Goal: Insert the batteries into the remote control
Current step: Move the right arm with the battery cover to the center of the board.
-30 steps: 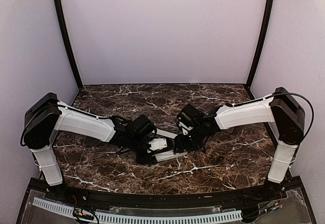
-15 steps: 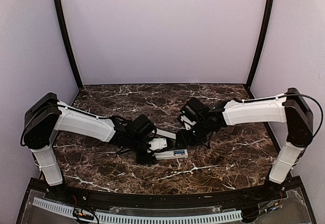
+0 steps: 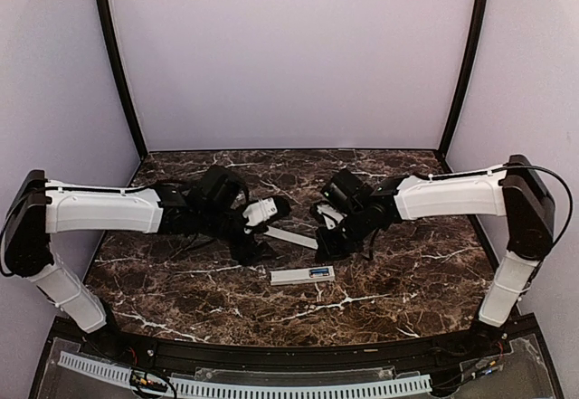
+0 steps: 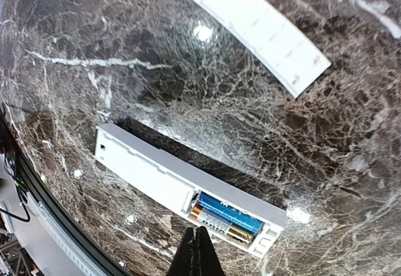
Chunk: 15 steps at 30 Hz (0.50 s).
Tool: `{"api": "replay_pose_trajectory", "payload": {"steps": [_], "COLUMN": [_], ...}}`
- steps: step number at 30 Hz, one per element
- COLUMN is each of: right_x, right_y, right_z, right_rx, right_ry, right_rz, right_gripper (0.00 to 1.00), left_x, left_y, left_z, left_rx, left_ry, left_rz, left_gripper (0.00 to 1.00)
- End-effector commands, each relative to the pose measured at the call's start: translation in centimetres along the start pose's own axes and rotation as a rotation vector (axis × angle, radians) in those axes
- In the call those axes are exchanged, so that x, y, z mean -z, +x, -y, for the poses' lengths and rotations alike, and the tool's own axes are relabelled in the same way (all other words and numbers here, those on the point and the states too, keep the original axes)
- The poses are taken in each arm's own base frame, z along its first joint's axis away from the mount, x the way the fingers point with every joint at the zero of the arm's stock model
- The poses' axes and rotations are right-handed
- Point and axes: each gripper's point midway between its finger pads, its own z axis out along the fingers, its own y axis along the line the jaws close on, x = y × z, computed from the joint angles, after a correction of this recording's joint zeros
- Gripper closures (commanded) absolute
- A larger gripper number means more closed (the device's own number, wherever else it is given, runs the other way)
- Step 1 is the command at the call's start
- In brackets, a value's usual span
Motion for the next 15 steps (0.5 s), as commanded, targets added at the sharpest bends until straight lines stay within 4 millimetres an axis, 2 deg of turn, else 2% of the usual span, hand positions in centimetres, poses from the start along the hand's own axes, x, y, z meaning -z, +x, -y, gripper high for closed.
{"api": "replay_pose_trajectory", "payload": {"steps": [1,4,7,10,12,13,14,15], "right_x": [-2.1,-2.5,-2.4,-1.7,-0.4,0.4,1.2,1.7], "right_y": [1.6,1.7,1.4,0.4,-1.1,-2.2,-3.7,-4.9], "right_z": [0.2,0.8,1.0,0.1,-1.2,-1.9,-2.3,-2.4], "right_rx": [-0.04,-0.054,-0.053,-0.018,0.045,0.089,0.128,0.168], "right_ry": [-0.047,-0.023,-0.006,-0.018,-0.043,-0.045,-0.03,-0.003], "right_rz": [-0.082,-0.099,-0.11,-0.107,-0.073,-0.044,0.0,0.034], "right_gripper": [1.0,1.0,1.0,1.0,1.0,0.97,0.85,0.74], "left_x": [5.3,8.2,10.3,12.1,13.1,13.7,14.1,14.3], "left_y": [-3.1,-3.6,-3.2,-2.9,-2.5,-1.9,-1.9,-1.1], "left_z": [-4.5,-6.7,-8.9,-10.2,-11.2,-11.9,-12.4,-12.9], "left_rx": [0.21,0.265,0.333,0.363,0.385,0.408,0.418,0.449], "left_ry": [-0.107,-0.208,-0.29,-0.349,-0.396,-0.425,-0.442,-0.461], "left_rz": [0.152,0.197,0.221,0.248,0.265,0.272,0.291,0.296], "left_gripper": [0.22,0.18,0.15,0.13,0.11,0.11,0.08,0.07]}}
